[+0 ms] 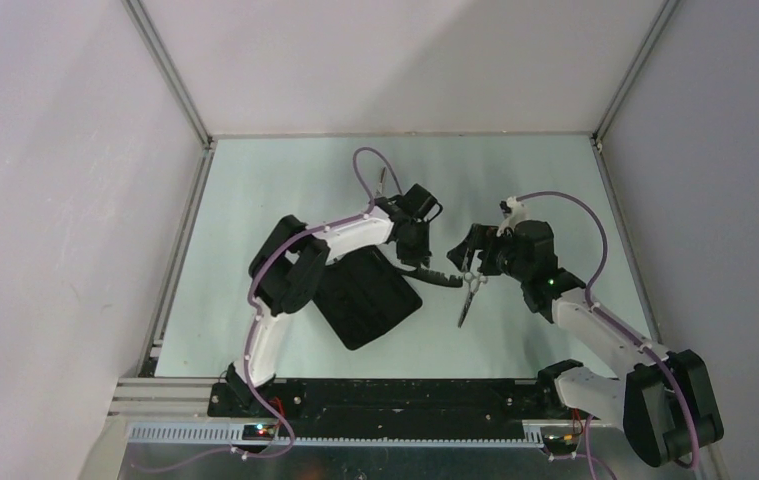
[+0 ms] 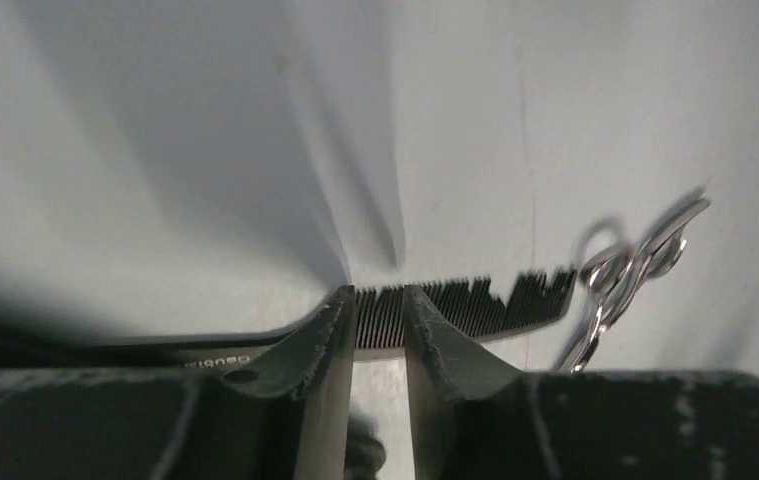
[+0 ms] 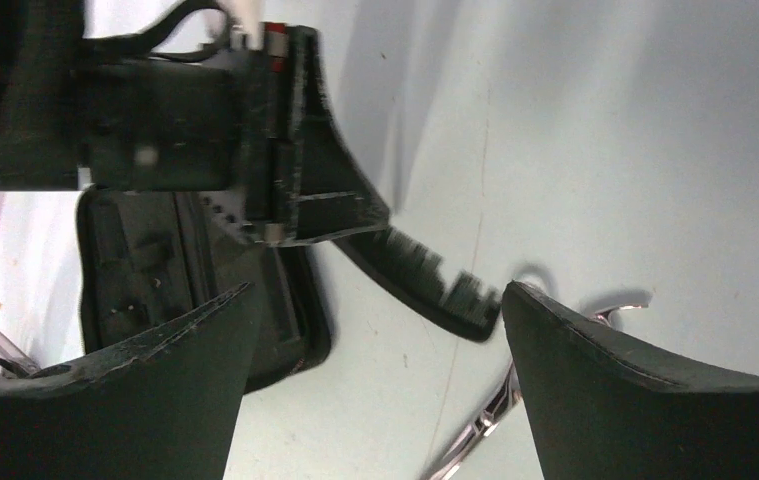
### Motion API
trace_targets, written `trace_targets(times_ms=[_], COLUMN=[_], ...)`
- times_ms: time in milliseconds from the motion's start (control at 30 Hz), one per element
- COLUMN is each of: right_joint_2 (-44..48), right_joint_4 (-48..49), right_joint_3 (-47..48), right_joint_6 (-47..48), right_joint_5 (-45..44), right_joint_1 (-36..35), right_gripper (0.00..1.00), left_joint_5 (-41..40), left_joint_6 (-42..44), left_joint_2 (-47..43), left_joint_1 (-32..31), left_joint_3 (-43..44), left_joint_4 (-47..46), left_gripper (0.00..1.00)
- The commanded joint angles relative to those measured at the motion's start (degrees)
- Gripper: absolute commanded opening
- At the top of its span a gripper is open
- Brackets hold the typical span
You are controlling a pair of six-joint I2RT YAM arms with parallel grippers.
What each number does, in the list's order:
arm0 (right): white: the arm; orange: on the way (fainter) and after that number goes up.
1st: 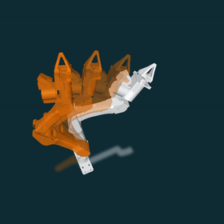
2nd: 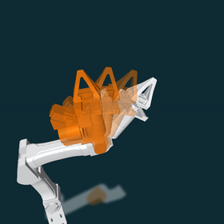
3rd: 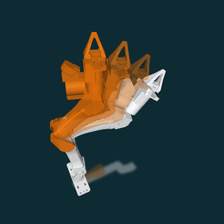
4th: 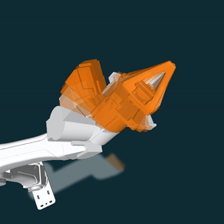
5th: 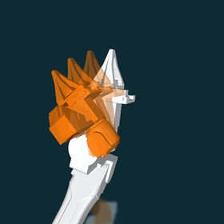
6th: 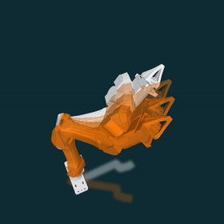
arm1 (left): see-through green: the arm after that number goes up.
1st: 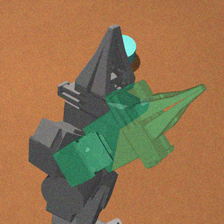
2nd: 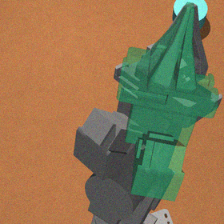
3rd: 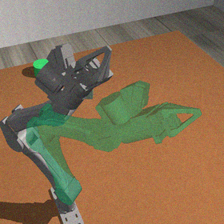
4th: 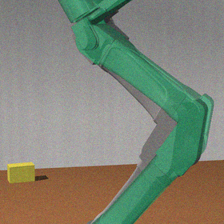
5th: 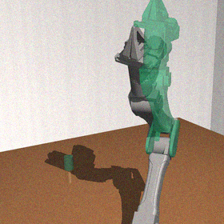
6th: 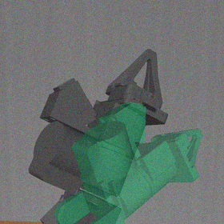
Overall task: Sort the hair-cutting tools
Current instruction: Move the comb to the center of the board.
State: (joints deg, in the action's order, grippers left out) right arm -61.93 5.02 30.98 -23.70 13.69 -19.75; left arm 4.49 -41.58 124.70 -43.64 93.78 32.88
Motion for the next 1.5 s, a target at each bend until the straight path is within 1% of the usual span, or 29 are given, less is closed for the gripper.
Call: trace_targets(times_ms=[0,33,67,100,133,167,200,233,267,300,333,367,467,500,600,633,667,700,733,867,1000,1100,1333,1467], right_joint_2=[1.2,0.9,0.6,-0.2,-0.7,-2.1,-2.9,-4.7,-5.6,-7.9,-10.3,-11.5,-18.3,-19.6,-26.5,-27.8,-29.9,-31.7,-32.5,-37.1,-41.3,-43.2,-47.6,-49.7], right_joint_4=[-6.7,-7.6,-9.4,-10.5,-12.9,-14.3,-17.1,-18.6,-21.6,-23.0,-25.9,-27.2,-33.7,-35.0,-39.9,-41.3,-41.8,-42.5,-42.6,-44.0,-46.5,-47.2,-48.4,-49.2], right_joint_3=[3.8,4.7,5.4,7.1,8.1,10.4,11.6,14.1,15.4,17.8,19.1,21.7,26.6,29.1,33.5,35.2,36.6,37.1,37.9,40.4,42.8,43.8,46.4,47.4], right_joint_6=[2.5,2.8,3.3,3.7,4.6,5.1,6.2,6.9,8.3,9.0,10.3,10.9,14.0,14.5,16.6,17.2,17.5,18.1,18.4,21.7,24.1,26.1,29.0,28.4], right_joint_5=[-1.8,-2.0,-2.0,-2.2,-2.2,-2.3,-2.6,-3.2,-3.7,-5.1,-5.9,-7.6,-11.1,-12.5,-15.0,-15.5,-16.0,-16.1,-15.9,-15.5,-16.4,-16.7,-16.1,-16.5], right_joint_1=[0.1,0.1,0.0,-0.2,-0.3,-0.7,-1.0,-1.9,-2.5,-3.9,-4.5,-6.2,-9.6,-11.1,-13.9,-14.3,-15.0,-15.2,-15.4,-15.9,-16.2,-16.4,-16.5,-16.3], right_gripper=[0.94,0.94,0.93,0.93,0.93,0.93,0.93,0.92,0.92,0.92,0.92,0.91,0.89,0.87,0.84,0.82,0.81,0.80,0.80,0.77,0.74,0.73,0.73,0.72], left_joint_5=[-2.7,-3.8,-4.0,-5.3,-6.1,-7.5,-8.2,-9.2,-9.5,-9.8,-10.0,-10.1,-10.6,-10.7,-11.4,-12.2,-14.6,-16.3,-20.0,-29.0,-31.2,-33.2,-33.9,-34.8], left_joint_6=[-1.2,-1.2,-1.3,-1.4,-1.4,-1.1,-0.9,-0.5,-0.2,0.2,0.4,0.9,2.5,3.5,7.1,8.2,10.4,11.7,14.2,19.7,20.6,21.0,21.4,22.1], left_joint_2=[-10.2,-13.1,-14.5,-17.2,-18.5,-21.3,-22.6,-25.6,-27.1,-29.9,-31.5,-34.6,-41.8,-45.6,-55.5,-57.5,-61.4,-63.5,-67.1,-77.0,-84.7,-87.1,-88.5,-89.8], left_joint_1=[1.0,1.6,1.9,2.6,3.0,4.0,4.5,5.6,6.1,7.4,8.1,9.6,13.1,15.3,21.7,22.9,24.8,25.6,26.7,27.4,27.5,27.4,27.4,27.4], left_joint_3=[-3.6,-4.7,-5.2,-6.2,-6.6,-7.6,-8.2,-9.6,-10.3,-11.9,-12.9,-15.0,-19.3,-21.5,-26.5,-27.4,-28.9,-29.6,-31.0,-36.7,-43.8,-46.6,-48.3,-49.1], left_joint_4=[-0.2,-0.5,-0.7,-0.6,-0.3,0.1,0.2,0.4,0.5,1.0,1.3,1.8,3.2,4.3,6.8,7.2,8.3,8.7,9.1,7.1,1.2,-0.8,-2.1,-2.4], left_gripper=[0.35,0.44,0.48,0.55,0.59,0.64,0.67,0.72,0.75,0.80,0.82,0.88,0.96,0.99,1.00,1.00,1.00,1.00,1.00,1.00,1.00,1.00,1.00,0.99])
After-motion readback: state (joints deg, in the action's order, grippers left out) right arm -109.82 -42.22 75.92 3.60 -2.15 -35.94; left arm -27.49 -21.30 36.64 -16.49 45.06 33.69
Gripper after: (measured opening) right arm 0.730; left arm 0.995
